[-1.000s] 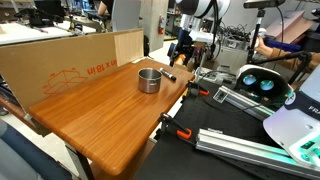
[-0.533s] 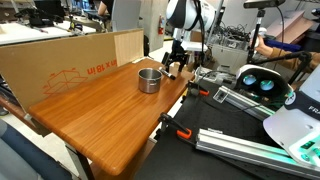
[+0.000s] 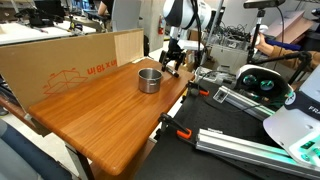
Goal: Put the marker in the pot
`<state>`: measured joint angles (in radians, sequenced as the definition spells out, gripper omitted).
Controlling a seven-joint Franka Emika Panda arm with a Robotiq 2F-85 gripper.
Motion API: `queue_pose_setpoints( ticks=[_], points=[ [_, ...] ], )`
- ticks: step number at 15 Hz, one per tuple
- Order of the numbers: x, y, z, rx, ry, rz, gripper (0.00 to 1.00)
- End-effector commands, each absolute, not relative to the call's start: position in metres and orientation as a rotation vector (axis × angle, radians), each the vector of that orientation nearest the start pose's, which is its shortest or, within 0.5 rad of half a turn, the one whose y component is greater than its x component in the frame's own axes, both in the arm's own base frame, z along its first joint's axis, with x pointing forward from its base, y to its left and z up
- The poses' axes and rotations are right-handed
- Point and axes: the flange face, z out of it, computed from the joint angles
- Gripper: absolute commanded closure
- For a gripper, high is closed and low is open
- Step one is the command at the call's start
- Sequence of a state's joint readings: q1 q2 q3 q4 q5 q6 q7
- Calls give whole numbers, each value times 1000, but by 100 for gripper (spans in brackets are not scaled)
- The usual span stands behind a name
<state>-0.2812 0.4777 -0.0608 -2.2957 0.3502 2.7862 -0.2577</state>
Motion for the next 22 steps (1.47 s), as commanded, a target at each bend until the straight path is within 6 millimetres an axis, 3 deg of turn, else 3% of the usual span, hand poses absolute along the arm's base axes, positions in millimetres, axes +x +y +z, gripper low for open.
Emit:
queue_pose_setpoints(
  ticks=[1,2,3,4,13,14,18,22],
  points=[
    [491,-190,141,-3011,588,-96,0],
    [491,-189,140,-3015,581,-92,0],
    [490,-190,139,-3018,573,-86,25],
    [490,-190,138,-3020,570,-85,26],
    [489,-190,137,-3025,553,-75,94],
    [489,-187,138,-3030,547,-77,98],
    [489,-176,148,-3053,493,-109,94],
    [495,-144,158,-3081,428,-161,94]
  ],
)
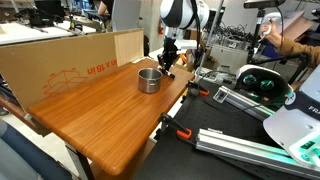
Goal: Put the marker in the pot
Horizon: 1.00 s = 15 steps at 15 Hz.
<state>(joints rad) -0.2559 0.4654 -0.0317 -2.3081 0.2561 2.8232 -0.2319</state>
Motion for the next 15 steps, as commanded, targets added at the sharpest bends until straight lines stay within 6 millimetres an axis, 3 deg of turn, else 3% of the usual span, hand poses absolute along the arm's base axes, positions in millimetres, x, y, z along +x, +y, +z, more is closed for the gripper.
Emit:
queue_pose_setpoints(
  ticks=[1,5,15],
  points=[
    [496,-136,161,-3087,414,-174,94],
    [496,-110,182,-3109,383,-260,94],
    [482,-80,243,-3129,320,-444,94]
  ],
)
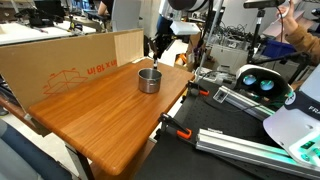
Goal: Put the marker in the pot
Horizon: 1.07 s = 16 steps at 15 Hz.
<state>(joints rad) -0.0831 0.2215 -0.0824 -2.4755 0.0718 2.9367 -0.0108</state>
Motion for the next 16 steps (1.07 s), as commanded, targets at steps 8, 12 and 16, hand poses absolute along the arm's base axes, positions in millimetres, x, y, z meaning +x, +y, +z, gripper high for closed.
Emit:
queue_pose_setpoints(
  ticks=[8,12,16],
  points=[
    [476,-45,284,-3156,227,-584,94],
    [473,-16,301,-3150,163,-618,94],
    [456,23,294,-3127,83,-560,94]
  ],
)
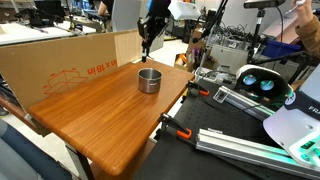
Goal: Put the marker in the pot
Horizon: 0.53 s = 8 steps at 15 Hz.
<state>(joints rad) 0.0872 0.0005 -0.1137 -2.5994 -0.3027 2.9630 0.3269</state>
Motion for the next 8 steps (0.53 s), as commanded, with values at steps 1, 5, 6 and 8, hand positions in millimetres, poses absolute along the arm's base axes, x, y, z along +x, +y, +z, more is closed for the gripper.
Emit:
queue_pose_setpoints(
  ticks=[1,5,6,8],
  points=[
    [453,32,291,-3125,63,-541,94],
    [442,44,286,-3113,71,-502,94],
    [441,43,286,-3113,79,-500,94],
    [440,39,286,-3113,100,-488,94]
  ],
)
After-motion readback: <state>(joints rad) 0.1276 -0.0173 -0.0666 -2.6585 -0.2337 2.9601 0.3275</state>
